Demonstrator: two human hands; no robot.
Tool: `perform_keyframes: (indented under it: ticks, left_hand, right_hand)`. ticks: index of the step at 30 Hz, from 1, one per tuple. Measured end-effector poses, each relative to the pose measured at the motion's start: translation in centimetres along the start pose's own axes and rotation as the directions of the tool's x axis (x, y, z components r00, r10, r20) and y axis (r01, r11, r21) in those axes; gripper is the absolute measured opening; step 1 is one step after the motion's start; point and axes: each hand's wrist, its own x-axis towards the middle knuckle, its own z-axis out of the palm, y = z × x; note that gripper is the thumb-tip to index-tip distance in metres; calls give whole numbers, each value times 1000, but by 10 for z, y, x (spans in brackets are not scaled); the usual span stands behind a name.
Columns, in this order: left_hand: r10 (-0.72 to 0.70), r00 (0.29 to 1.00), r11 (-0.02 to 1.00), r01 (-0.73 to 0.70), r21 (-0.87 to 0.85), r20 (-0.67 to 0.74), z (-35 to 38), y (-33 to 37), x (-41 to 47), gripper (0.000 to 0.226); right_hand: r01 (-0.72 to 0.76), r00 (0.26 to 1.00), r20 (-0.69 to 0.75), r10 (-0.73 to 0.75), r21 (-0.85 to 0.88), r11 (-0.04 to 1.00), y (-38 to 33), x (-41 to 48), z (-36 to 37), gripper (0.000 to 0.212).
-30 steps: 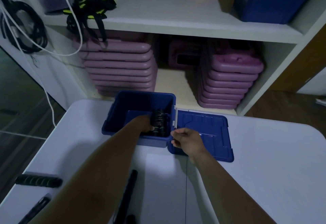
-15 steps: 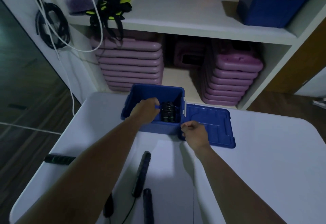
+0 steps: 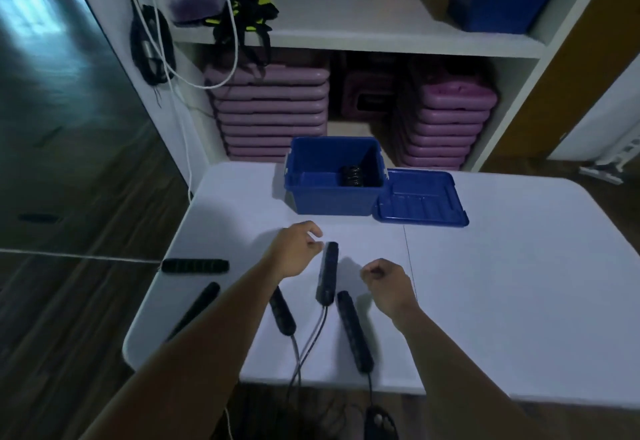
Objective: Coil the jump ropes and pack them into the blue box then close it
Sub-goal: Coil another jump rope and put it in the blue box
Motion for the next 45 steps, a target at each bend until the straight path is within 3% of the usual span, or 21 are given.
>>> perform_keyframes:
  ticks: [6, 9, 12, 18, 21, 24, 29, 34, 40, 45]
  left_hand:
    - [-101, 983, 989, 115, -91, 151, 46, -23, -28, 32]
    - [-151, 974, 981, 168, -93, 172, 71, -29, -30, 40]
    - [-217, 968, 972, 227, -68, 124, 88, -27, -24, 38]
    - [-292, 954, 955, 294, 37, -63, 99, -16, -18, 31]
    - [-334, 940, 941, 330, -70, -72, 99, -15, -20, 30]
    - [-362, 932, 875, 337, -347, -6, 96, -15, -27, 37]
    - [-232, 968, 779, 244, -577, 95, 80, 4, -50, 41]
    - [-85, 995, 822, 103, -561, 59, 58, 38, -86, 31]
    - [-16, 1000, 827, 8, -562, -9, 34, 73, -119, 28]
    - [18, 994, 883, -66, -466, -107, 21, 95, -143, 28]
  right_hand:
    - [-128, 991, 13, 129, -82, 988, 47, -39, 11, 5]
    - [-145, 986, 51, 159, -204, 968, 62, -47, 15, 20]
    - [-74, 986, 120, 117, -316, 946, 68, -49, 21, 15]
    - [-29, 984, 159, 82, -315, 949, 77, -40, 28, 21]
    - [-66, 978, 180, 106, -216, 974, 78, -38, 22, 10]
    - [-168, 973, 165, 161, 28, 985, 80, -37, 13, 4]
    - [-228, 971, 169, 170, 437, 870, 62, -47, -6, 14]
    - [-151, 984, 169, 55, 630, 762, 24, -66, -26, 15]
    - [-67, 983, 163, -82, 741, 669, -14, -88, -47, 35]
    - [20, 962, 173, -212, 730, 683, -34, -111, -59, 30]
